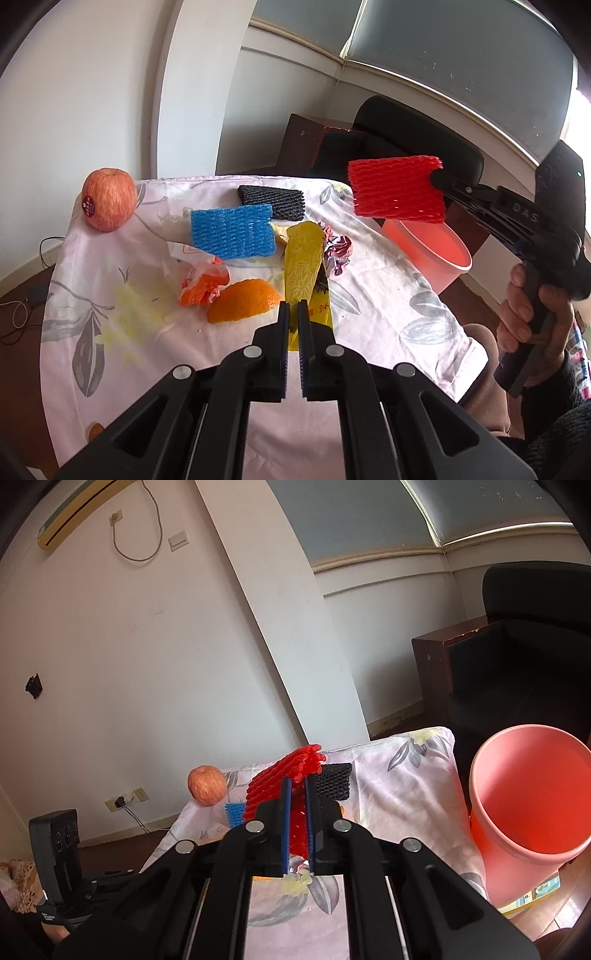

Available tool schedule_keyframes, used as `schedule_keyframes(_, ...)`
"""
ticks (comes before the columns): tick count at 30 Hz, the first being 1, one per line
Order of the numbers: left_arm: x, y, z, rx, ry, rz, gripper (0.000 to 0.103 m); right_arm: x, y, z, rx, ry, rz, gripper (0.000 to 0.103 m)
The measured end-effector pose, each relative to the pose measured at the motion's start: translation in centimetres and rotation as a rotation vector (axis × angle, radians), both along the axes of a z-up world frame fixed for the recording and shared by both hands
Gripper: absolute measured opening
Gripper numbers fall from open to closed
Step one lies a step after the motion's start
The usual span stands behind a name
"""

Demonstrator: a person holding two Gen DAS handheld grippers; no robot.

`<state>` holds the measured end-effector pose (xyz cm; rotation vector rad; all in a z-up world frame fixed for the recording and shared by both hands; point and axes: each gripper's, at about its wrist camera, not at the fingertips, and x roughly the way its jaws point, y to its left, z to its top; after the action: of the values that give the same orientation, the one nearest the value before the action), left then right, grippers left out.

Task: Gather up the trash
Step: 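Grasp the yellow wrapper with the left tool while the right tool grasps the red foam net, then carry both items over the pink bin and open both tools to drop them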

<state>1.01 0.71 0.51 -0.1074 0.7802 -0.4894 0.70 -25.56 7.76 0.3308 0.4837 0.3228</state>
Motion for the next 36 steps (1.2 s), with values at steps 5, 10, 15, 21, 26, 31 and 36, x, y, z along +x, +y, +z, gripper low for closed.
schedule_keyframes(5,0.2,-0.8,0.3,0.003,0.01,0.019,0.004,-0.8,-1.1,0.5,0.01,-0.021,-0.005,0.007)
schedule_keyframes(10,0.3,-2.0,1.0,0.007,0.002,0.016,0.004,-1.7,-2.5,0.9,0.03,-0.044,-0.028,0.007)
schedule_keyframes(15,0.6,-3.6,2.0,0.01,-0.021,0.0,0.004,-2.4,-4.3,1.1,0.045,-0.059,-0.062,0.007)
schedule_keyframes(21,1.0,-5.5,2.9,0.013,-0.038,-0.024,0.004,-3.2,-6.6,1.0,0.068,-0.066,-0.109,0.007)
schedule_keyframes(26,1.1,-7.2,3.6,0.011,-0.055,-0.044,0.004,-3.7,-8.0,0.8,0.084,-0.069,-0.143,0.007)
schedule_keyframes(31,1.5,-8.7,4.0,0.016,-0.068,-0.061,0.004,-4.0,-9.5,0.6,0.097,-0.075,-0.175,0.007)
schedule_keyframes(36,2.2,-10.4,4.4,0.014,-0.074,-0.081,0.004,-4.2,-11.0,0.3,0.107,-0.077,-0.207,0.007)
